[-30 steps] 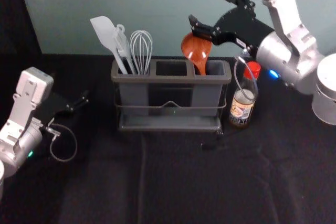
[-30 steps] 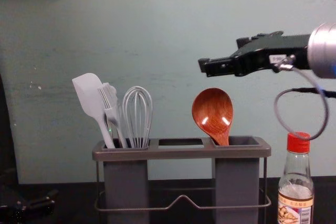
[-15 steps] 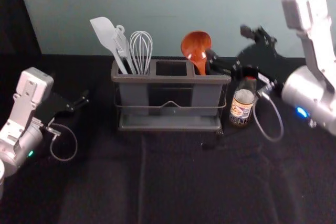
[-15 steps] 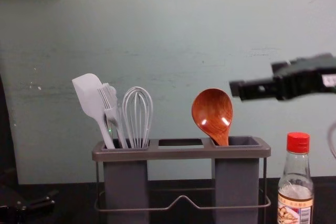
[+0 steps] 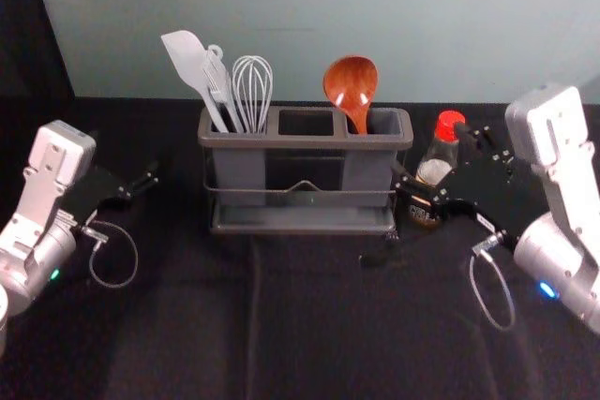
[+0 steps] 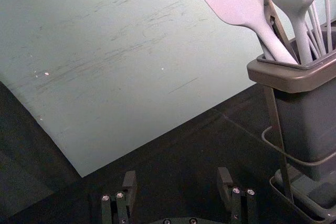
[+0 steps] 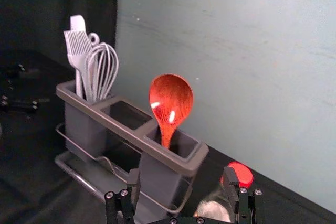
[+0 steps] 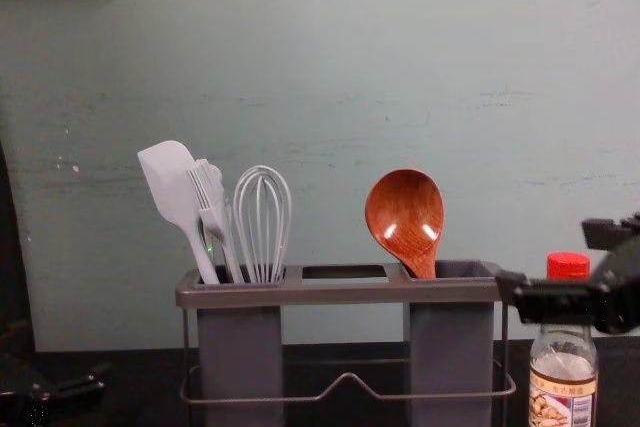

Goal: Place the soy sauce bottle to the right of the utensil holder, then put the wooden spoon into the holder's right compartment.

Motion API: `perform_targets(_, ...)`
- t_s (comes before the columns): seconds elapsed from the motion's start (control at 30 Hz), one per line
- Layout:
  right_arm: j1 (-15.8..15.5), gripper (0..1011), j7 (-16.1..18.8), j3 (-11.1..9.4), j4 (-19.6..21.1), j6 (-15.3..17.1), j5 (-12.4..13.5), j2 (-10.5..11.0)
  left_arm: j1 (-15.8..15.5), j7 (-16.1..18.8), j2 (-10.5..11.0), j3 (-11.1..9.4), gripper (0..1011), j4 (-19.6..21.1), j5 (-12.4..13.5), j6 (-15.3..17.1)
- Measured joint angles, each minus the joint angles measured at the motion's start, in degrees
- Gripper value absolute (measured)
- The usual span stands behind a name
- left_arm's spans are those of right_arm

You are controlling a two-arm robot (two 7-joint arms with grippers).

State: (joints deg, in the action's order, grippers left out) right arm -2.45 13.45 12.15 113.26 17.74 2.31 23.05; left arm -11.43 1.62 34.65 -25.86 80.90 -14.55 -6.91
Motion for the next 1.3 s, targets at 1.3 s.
perform_targets(1.3,-9.46,1004,-9.09,-0.86,-8.78,-25.43,-14.59,-4.71,0.00,0.00,0.00,0.00,1005,0.00,0.01,0.00)
